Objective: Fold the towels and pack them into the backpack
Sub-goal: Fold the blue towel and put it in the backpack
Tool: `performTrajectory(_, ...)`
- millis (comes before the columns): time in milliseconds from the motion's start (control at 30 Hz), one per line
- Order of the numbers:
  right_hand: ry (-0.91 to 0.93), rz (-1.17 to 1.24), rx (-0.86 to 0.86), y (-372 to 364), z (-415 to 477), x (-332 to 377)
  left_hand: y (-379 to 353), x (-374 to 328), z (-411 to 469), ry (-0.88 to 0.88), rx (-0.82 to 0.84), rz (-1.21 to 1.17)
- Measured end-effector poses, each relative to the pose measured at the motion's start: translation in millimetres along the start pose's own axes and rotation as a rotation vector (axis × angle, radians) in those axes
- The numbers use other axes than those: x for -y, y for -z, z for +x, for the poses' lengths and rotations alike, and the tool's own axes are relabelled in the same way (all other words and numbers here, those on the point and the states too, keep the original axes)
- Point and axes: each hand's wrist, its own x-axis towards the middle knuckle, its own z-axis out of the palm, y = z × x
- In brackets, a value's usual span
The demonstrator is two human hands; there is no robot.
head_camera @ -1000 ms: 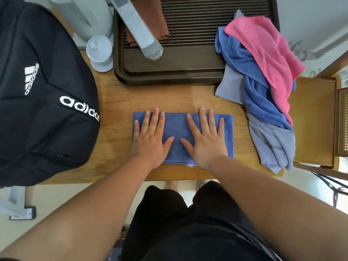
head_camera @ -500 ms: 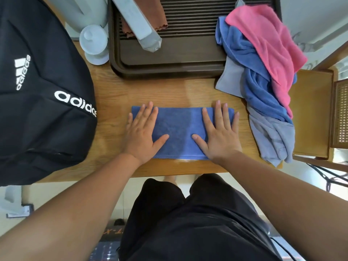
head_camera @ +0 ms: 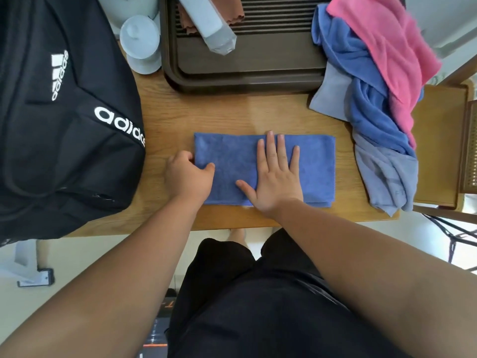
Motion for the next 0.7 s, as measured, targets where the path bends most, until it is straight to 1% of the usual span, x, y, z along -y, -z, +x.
performTrajectory(67, -0.003, -0.013, -0.004, 0, -1, 0, 1, -4, -2, 0.108, 0.048, -0.107)
performTrajectory(133, 0.0, -0.02, -0.003, 0, 0, 1, 4, -11, -3, 0.257, 0.083, -0.294)
performTrajectory(167, 0.006, -0.022, 0.001, 1, 0, 1, 6, -13, -4, 0.305, 0.093, -0.369)
performTrajectory(267, 0.015, -0.018, 0.028, 4, -1, 0, 11, -18, -5, 0.347, 0.139, -0.476)
performTrajectory(400, 0.037, 0.045, 0.108, 15, -2, -4, 24, -28, -15, 0.477, 0.316, -0.675)
performTrajectory(433, 0.056, 0.085, 0.121, 19, -2, -7, 27, -32, -19, 0.482, 0.344, -0.706)
performTrajectory(500, 0.1, 0.238, 0.11, 30, -4, -18, 33, -43, -30, 0.418, 0.36, -0.737)
performTrajectory(567, 0.115, 0.476, 0.017, 38, -10, -34, 37, -57, -44, 0.295, 0.334, -0.759)
performTrajectory(633, 0.061, 0.622, -0.108, 43, -20, -55, 37, -74, -60, 0.168, 0.29, -0.734)
performTrajectory(700, -0.018, 0.663, -0.163, 46, -30, -78, 30, -92, -76, 0.084, 0.266, -0.698)
